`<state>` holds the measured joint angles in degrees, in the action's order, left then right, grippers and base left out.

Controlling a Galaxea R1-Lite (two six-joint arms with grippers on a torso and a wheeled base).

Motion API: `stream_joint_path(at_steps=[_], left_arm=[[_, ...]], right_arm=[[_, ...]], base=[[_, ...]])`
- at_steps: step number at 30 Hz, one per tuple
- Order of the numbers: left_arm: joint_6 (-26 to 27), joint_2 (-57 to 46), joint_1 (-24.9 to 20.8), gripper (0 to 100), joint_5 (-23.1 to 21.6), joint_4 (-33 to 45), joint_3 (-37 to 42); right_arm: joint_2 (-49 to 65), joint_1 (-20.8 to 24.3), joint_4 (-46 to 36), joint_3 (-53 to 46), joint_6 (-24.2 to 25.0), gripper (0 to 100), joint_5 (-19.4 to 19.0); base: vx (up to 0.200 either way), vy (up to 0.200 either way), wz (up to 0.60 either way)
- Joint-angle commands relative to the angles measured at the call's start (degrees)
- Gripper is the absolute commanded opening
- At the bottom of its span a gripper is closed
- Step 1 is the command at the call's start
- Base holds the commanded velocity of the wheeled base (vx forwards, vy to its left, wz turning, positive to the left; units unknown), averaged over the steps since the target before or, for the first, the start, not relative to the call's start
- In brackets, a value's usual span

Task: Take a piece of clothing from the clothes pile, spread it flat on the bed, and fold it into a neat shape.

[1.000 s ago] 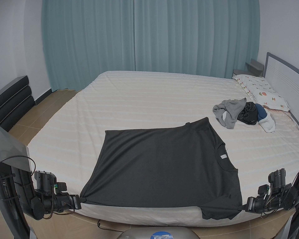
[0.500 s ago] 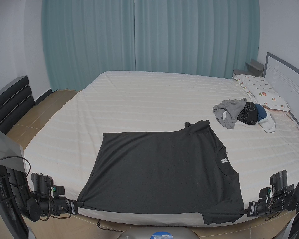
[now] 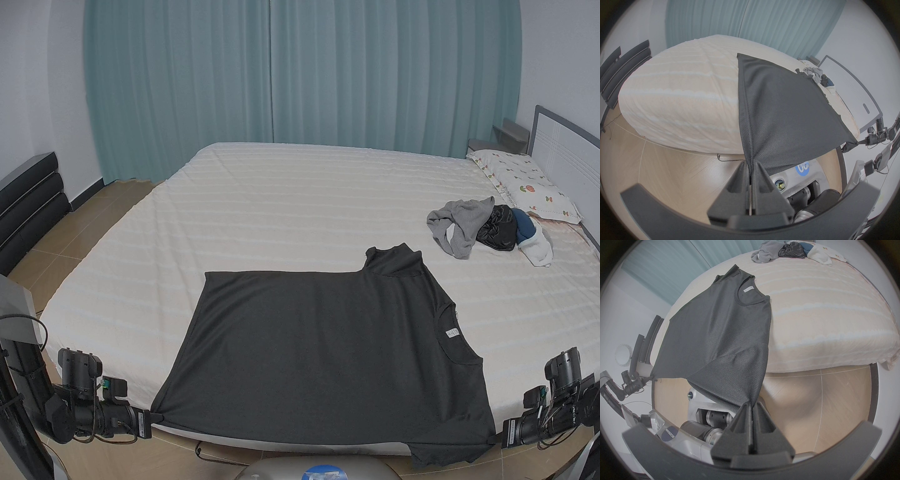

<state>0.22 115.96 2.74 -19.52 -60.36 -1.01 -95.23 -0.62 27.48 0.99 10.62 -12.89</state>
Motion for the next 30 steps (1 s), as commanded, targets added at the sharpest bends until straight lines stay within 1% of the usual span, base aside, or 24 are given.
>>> stream_joint_path(at_steps=[1,4,6,7,10,18,19,21,22,23,25,27,30], left_arm=[[1.2,-2.5,0.4,0,0.0,2.5,0.7],[2.8,-4.7,0.4,0,0.0,6.4,0.6],[3.0,-5.2,0.3,0,0.1,7.2,0.5],[3.3,-5.9,0.3,0,0.4,8.4,0.4],[3.4,-5.9,0.3,0,1.9,9.1,0.3],[1.8,-7.5,0.3,0,2.2,9.1,-2.3],[-1.4,-7.6,-0.1,0,2.3,8.9,-4.2],[-1.4,-7.6,-0.1,0,2.3,8.9,-4.2],[-7.0,-7.8,-1.0,0,2.5,8.6,-7.3],[-11.2,-8.2,-1.9,0,3.2,8.6,-9.9],[-14.7,-8.7,-2.9,0,5.0,9.0,-12.0],[-16.3,-8.8,-4.0,0,6.6,9.1,-13.8],[-16.6,-8.5,-4.2,0,7.8,9.3,-16.4]], right_arm=[[3.8,0.1,-1.4,-0.7,-0.3,0,0.3],[4.1,0.4,-1.5,-0.9,-0.4,0,0.8],[4.1,1.1,-1.5,-1.0,-0.4,0,1.4],[4.2,2.4,-2.7,-1.0,-0.4,0,3.0],[5.5,4.4,-4.6,-0.6,-0.3,0,4.3],[10.8,3.0,-4.9,3.8,0.5,0,4.0],[10.9,2.5,-4.9,6.0,0.5,0,3.7],[10.9,2.5,-4.9,6.0,0.5,0,3.7],[9.9,2.6,-4.2,8.4,0.5,0,3.4],[8.9,2.6,-4.2,11.0,0.8,0,3.5],[7.5,2.7,-4.2,13.5,1.8,0,3.6],[5.6,2.6,-4.2,15.8,2.6,0,3.9],[2.6,2.2,-3.9,19.1,2.6,0,4.3]], base=[[0.000,0.000,0.00],[0.000,0.000,0.00],[0.000,0.000,0.00],[0.000,0.000,0.00],[0.000,0.000,0.00],[0.000,0.000,0.00],[0.000,0.000,0.00],[0.000,0.000,0.00],[0.000,0.000,0.00],[0.000,0.000,0.00],[0.000,0.000,0.00],[0.000,0.000,0.00],[0.000,0.000,0.00]])
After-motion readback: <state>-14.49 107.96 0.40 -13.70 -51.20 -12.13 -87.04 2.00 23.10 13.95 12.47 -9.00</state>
